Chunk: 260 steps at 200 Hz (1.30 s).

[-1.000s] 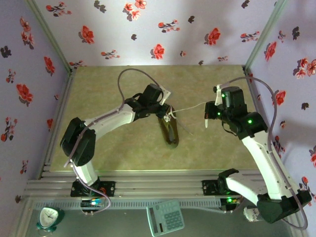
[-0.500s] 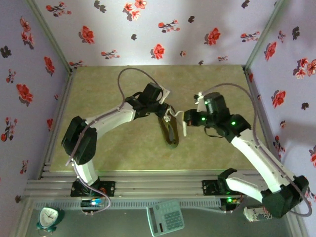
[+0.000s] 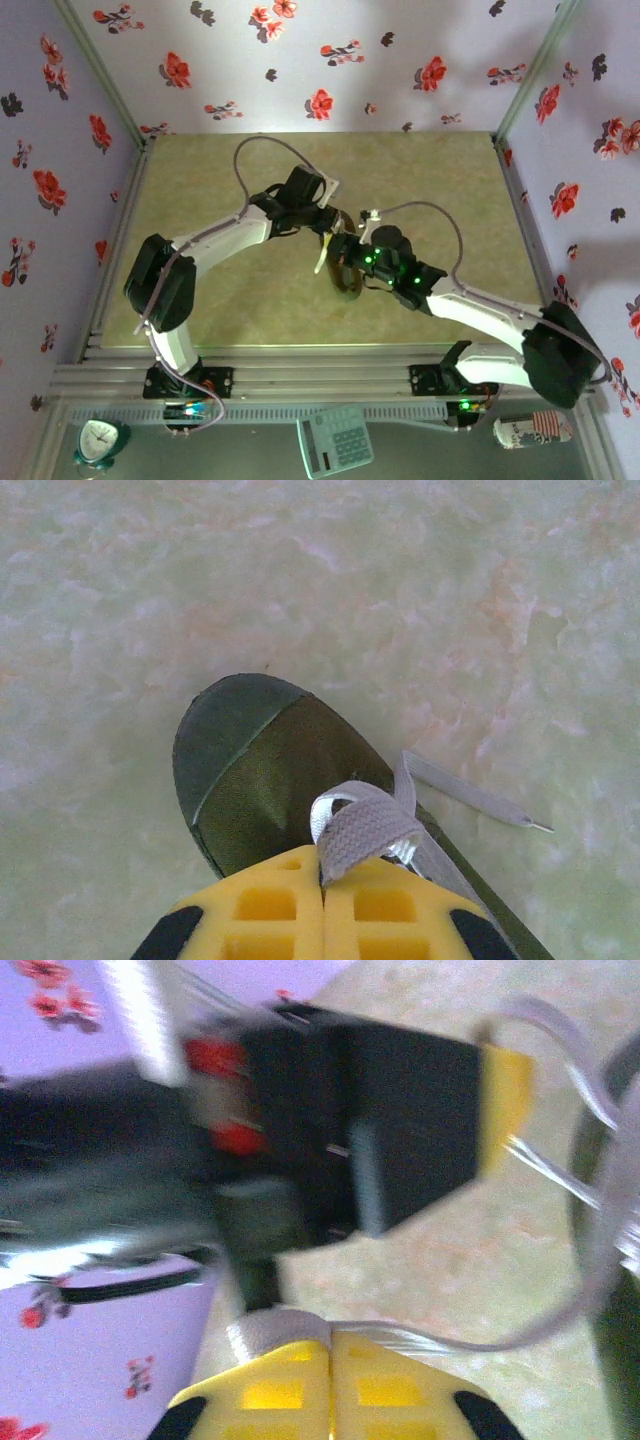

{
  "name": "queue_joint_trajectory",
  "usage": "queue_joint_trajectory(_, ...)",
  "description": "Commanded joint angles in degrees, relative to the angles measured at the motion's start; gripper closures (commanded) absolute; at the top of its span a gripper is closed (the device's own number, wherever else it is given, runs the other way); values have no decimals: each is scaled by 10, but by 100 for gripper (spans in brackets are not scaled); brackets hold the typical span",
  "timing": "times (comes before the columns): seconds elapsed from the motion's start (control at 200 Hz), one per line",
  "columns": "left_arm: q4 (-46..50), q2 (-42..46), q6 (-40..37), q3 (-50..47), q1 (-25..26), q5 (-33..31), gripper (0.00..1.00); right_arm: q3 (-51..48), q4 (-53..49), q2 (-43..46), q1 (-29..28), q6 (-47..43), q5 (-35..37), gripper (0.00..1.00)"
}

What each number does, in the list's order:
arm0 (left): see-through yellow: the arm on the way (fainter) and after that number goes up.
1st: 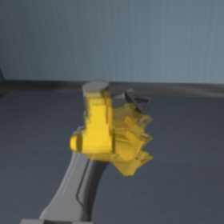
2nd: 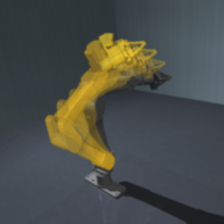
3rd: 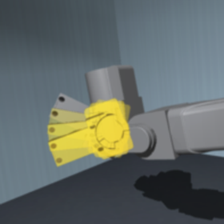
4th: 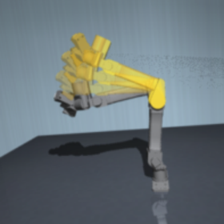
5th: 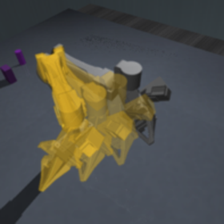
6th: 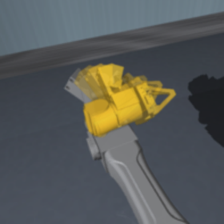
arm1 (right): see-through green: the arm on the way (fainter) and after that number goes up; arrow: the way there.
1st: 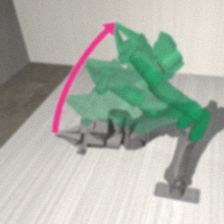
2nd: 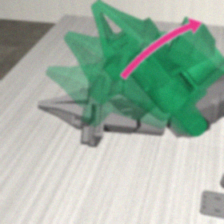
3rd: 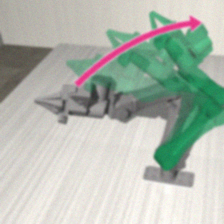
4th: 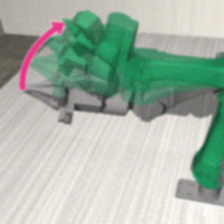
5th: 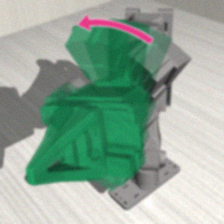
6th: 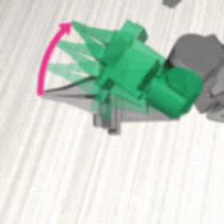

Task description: Tie the shoes

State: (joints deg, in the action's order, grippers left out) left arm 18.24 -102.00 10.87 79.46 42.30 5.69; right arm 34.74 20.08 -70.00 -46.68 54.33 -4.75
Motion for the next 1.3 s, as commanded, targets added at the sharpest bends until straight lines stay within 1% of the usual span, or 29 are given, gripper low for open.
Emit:
queue_joint_trajectory(0.0,-2,2,13,11,-8,6,100,0,12,-63,-14,19,30,76)
queue_joint_trajectory(0.04,-2,1,13,10,-9,7,100,5,7,-87,-15,3,6,69)
queue_joint_trajectory(0.065,-3,1,13,10,-9,8,100,4,7,-92,-14,-9,-1,67)
queue_joint_trajectory(0.12,-3,0,13,9,-9,11,100,4,-18,-80,-13,-33,12,62)
queue_joint_trajectory(0.155,-2,1,11,8,-9,13,100,3,-39,-58,-13,-53,31,58)
queue_joint_trajectory(0.185,-4,1,9,6,-9,13,100,8,-67,-36,-13,-77,51,53)
queue_joint_trajectory(0.29,-13,6,3,-2,-10,22,100,43,-220,36,-11,-173,137,36)
queue_joint_trajectory(0.335,-18,7,1,-6,-10,30,100,51,-268,62,-9,-207,180,29)
queue_joint_trajectory(0.355,-22,8,0,-7,-11,33,100,53,-283,75,-7,-221,200,27)
queue_joint_trajectory(0.385,-28,8,-1,-10,-11,38,100,53,-296,92,-3,-246,222,26)
queue_joint_trajectory(0.43,-34,9,-4,-15,-12,47,100,52,-318,118,6,-279,258,20)
queue_joint_trajectory(0.485,-43,9,-7,-18,-14,58,100,55,-338,143,17,-325,263,12)
queue_joint_trajectory(0.505,-45,9,-8,-19,-14,62,100,56,-343,147,20,-337,260,11)
queue_joint_trajectory(0.54,-47,9,-13,-20,-16,73,100,60,-348,155,25,-366,263,13)
queue_joint_trajectory(0.59,-49,8,-25,-22,-19,94,100,68,-354,154,37,-380,268,15)
queue_joint_trajectory(0.635,-48,8,-33,-23,-19,98,100,76,-352,146,58,-394,243,11)
queue_joint_trajectory(0.77,-55,15,-75,-38,-22,111,100,70,-302,117,128,-460,120,2)
queue_joint_trajectory(0.815,-69,22,-87,-52,-22,120,100,83,-304,104,155,-479,64,3)
queue_joint_trajectory(0.83,-75,25,-103,-57,-22,122,100,92,-312,98,163,-484,42,3)
queue_joint_trajectory(0.87,-91,31,-117,-69,-22,124,100,111,-326,86,183,-508,-32,4)
queue_joint_trajectory(0.905,-104,34,-127,-78,-22,128,100,118,-320,76,196,-529,-84,4)
queue_joint_trajectory(0.955,-115,33,-150,-84,-24,153,100,124,-303,64,212,-550,-147,5)
queue_joint_trajectory(1.005,-120,30,-171,-84,-27,172,100,127,-284,47,230,-575,-217,7)
queue_joint_trajectory(1.05,-121,26,-192,-83,-27,182,100,136,-282,29,240,-601,-272,11)
queue_joint_trajectory(1.115,-138,26,-235,-95,-27,205,100,146,-277,4,246,-640,-314,15)
queue_joint_trajectory(1.175,-154,25,-252,-104,-27,207,100,156,-275,-20,250,-671,-343,16)
queue_joint_trajectory(1.215,-150,23,-263,-102,-28,210,100,166,-280,-37,254,-685,-360,17)
queue_joint_trajectory(1.27,-140,17,-274,-94,-32,226,100,188,-301,-62,267,-713,-413,18)
queue_joint_trajectory(1.295,-136,14,-279,-90,-34,236,100,194,-305,-70,271,-717,-424,18)
